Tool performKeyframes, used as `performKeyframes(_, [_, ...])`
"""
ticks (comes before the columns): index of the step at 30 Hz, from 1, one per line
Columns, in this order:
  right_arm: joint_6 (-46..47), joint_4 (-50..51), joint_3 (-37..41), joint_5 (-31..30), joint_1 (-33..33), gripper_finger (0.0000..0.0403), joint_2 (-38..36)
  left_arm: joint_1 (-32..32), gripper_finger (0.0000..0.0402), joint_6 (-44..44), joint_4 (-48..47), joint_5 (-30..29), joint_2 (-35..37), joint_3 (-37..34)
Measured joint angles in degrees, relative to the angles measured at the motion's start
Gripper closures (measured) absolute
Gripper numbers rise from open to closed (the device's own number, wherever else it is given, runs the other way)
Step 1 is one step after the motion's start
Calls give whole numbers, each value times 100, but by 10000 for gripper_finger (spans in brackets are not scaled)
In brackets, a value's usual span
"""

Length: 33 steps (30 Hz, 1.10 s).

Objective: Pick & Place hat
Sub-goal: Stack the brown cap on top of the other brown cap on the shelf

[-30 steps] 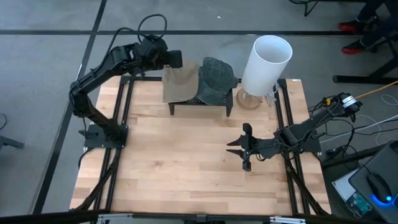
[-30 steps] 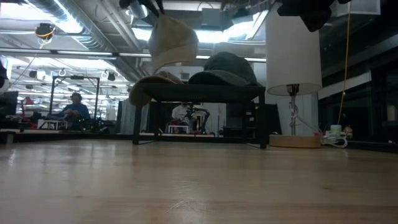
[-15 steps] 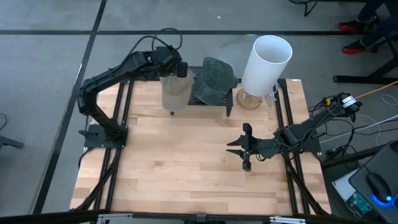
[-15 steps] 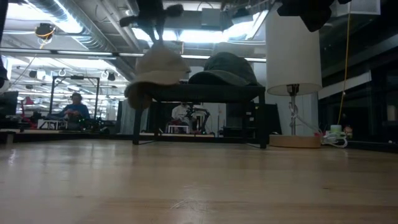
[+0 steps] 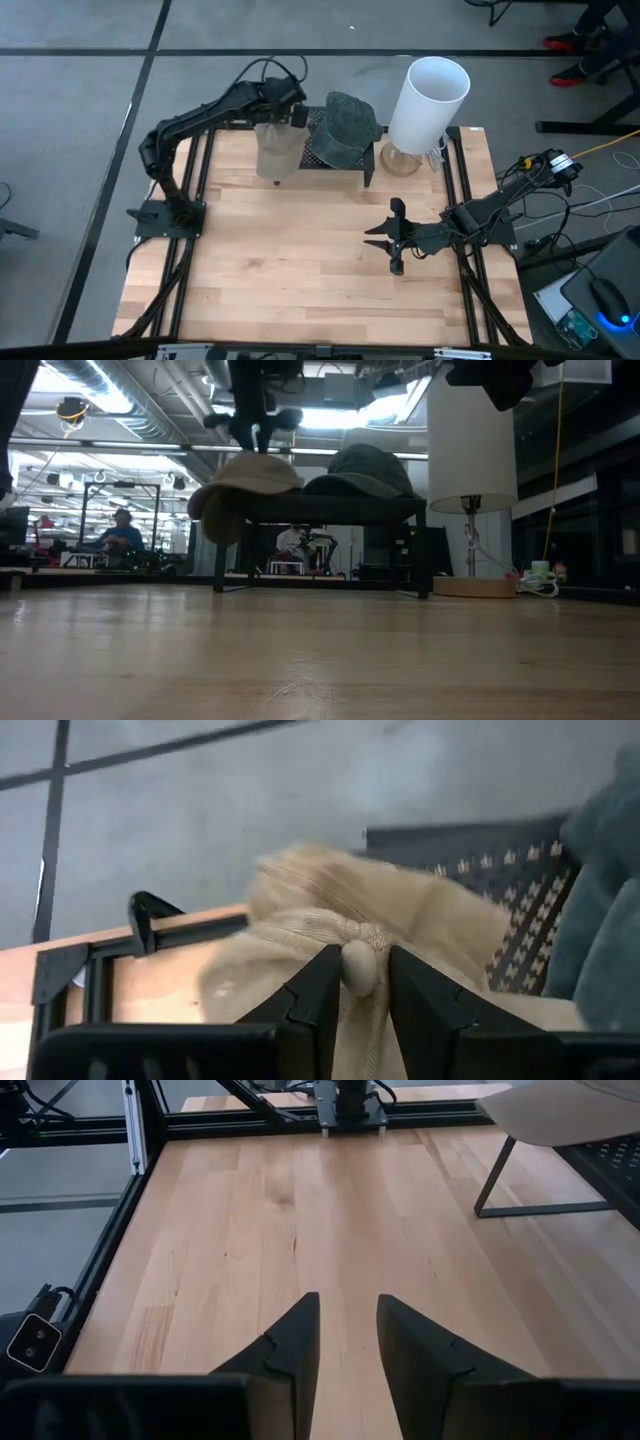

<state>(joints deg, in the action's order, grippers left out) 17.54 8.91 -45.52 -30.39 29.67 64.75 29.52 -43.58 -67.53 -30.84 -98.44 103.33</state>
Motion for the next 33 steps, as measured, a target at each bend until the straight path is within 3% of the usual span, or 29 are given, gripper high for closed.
performKeyframes(6, [-2,0,0,51,-1,299,0,135,289,155,-10,454,-520,0])
performKeyframes(13, [-40,0,0,60,-2,299,0,214,235,404,39,579,-991,-4])
performKeyframes(18, [-127,-2,0,60,-2,299,0,251,228,896,272,1188,-1133,-4])
performKeyframes(22, [-129,-2,0,61,-1,299,0,300,259,1122,566,1721,-1204,0])
performKeyframes(28, [-149,-2,0,61,0,299,0,292,381,1354,745,1896,-1208,0])
performKeyframes(33, [-149,-1,0,61,0,299,0,288,390,1439,695,1745,-1126,-2])
